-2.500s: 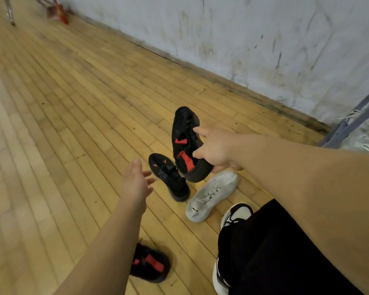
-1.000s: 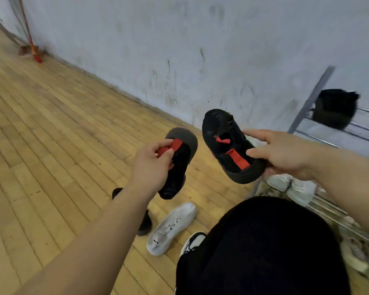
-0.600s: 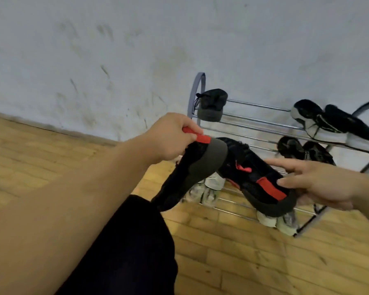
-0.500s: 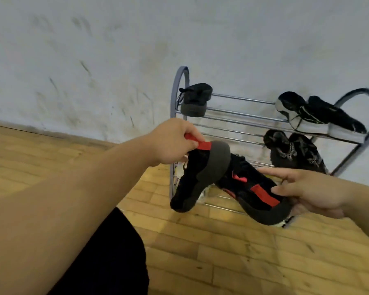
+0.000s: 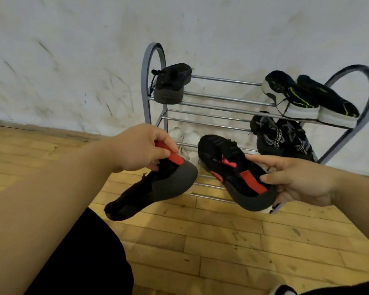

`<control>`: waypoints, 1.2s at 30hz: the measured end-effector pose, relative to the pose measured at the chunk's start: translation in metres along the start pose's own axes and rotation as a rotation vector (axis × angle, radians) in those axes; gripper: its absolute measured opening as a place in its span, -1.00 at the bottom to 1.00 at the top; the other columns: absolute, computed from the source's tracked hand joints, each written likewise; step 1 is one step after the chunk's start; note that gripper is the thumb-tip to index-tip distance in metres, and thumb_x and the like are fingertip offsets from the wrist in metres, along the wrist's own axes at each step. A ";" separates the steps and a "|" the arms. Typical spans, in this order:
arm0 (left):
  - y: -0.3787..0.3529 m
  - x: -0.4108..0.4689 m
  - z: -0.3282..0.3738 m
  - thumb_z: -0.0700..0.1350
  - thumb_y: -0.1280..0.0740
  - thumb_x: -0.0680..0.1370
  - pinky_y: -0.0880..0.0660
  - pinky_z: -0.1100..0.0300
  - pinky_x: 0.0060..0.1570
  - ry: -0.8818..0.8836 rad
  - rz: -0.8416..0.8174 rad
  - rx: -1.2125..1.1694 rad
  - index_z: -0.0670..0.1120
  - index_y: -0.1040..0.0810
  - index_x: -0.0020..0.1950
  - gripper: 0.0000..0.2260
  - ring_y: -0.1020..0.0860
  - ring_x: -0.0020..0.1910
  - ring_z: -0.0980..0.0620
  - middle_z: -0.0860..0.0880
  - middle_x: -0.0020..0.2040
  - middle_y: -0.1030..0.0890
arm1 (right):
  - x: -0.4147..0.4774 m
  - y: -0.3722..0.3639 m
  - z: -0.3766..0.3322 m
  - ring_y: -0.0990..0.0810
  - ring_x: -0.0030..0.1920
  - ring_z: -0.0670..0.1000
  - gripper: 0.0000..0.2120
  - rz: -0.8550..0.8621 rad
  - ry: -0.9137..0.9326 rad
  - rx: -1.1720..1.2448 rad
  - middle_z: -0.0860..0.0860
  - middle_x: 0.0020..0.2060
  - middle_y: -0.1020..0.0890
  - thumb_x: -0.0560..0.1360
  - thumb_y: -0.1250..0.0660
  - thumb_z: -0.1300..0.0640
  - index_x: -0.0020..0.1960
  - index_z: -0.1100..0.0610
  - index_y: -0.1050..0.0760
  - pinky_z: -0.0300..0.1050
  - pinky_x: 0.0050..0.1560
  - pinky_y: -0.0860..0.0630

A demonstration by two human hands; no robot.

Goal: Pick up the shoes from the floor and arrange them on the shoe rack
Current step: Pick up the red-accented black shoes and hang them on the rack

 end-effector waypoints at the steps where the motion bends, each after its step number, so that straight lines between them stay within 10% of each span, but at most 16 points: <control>1: 0.003 0.001 -0.005 -0.28 -0.38 0.60 -0.69 0.09 -0.09 0.016 -0.004 -0.018 0.02 -0.71 -0.04 -0.79 -0.67 -0.01 -0.04 -0.05 0.00 -0.67 | 0.009 -0.003 -0.004 -0.74 -0.02 0.12 -0.47 -0.002 0.033 0.004 0.04 0.04 -0.76 0.67 -0.23 0.32 0.45 -0.22 -0.42 0.19 0.08 -0.56; 5: 0.016 0.007 -0.022 -0.27 -0.37 0.60 -0.69 0.08 -0.08 0.074 0.019 -0.047 -0.03 -0.70 0.01 -0.83 -0.69 -0.03 -0.08 -0.11 0.01 -0.66 | 0.045 -0.025 -0.023 -0.73 0.12 0.09 -0.47 -0.001 0.129 0.061 0.05 0.16 -0.73 0.68 -0.22 0.32 0.43 -0.25 -0.43 -0.04 -0.07 -0.67; 22: 0.042 0.031 -0.060 -0.28 -0.35 0.62 -0.66 0.25 -0.16 0.137 0.079 -0.081 -0.02 -0.69 0.01 -0.81 -0.66 -0.02 -0.01 -0.07 0.03 -0.65 | 0.231 -0.112 -0.095 -0.69 0.09 0.12 -0.38 0.268 0.234 0.358 0.10 0.31 -0.59 0.65 -0.25 0.29 0.61 -0.11 -0.23 0.12 -0.04 -0.71; 29: 0.051 0.031 -0.070 -0.26 -0.35 0.62 -0.65 0.27 -0.17 0.160 0.097 -0.084 -0.02 -0.70 0.04 -0.82 -0.66 -0.03 0.01 -0.06 0.02 -0.65 | 0.237 -0.128 -0.097 -0.64 0.06 0.00 -0.44 0.276 0.223 -0.037 0.05 0.51 -0.41 0.71 -0.17 0.10 0.66 -0.11 -0.10 -0.22 -0.21 -0.57; 33: 0.046 0.032 -0.065 -0.26 -0.35 0.62 -0.63 0.29 -0.18 0.133 0.069 -0.078 0.01 -0.68 0.01 -0.81 -0.67 -0.05 0.01 -0.05 0.01 -0.65 | 0.209 -0.112 -0.107 -0.53 0.37 0.15 -0.39 0.359 0.284 -0.461 0.08 0.56 -0.36 0.67 -0.16 -0.13 0.66 -0.13 -0.05 -0.02 0.21 -0.50; 36: 0.041 0.032 -0.057 -0.25 -0.36 0.62 -0.64 0.28 -0.17 0.106 0.038 -0.080 0.03 -0.68 -0.02 -0.81 -0.67 -0.07 0.00 -0.05 -0.01 -0.65 | 0.169 -0.099 -0.104 -0.66 0.21 0.10 -0.54 0.274 0.289 -0.299 0.04 0.39 -0.55 0.63 -0.26 -0.18 0.51 -0.14 -0.36 0.10 0.24 -0.59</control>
Point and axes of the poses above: each hand's wrist, its own x-axis towards the middle knuckle, its own y-axis out of the back of the hand, z = x × y, the point moved 6 cm from there along x, towards the middle knuckle
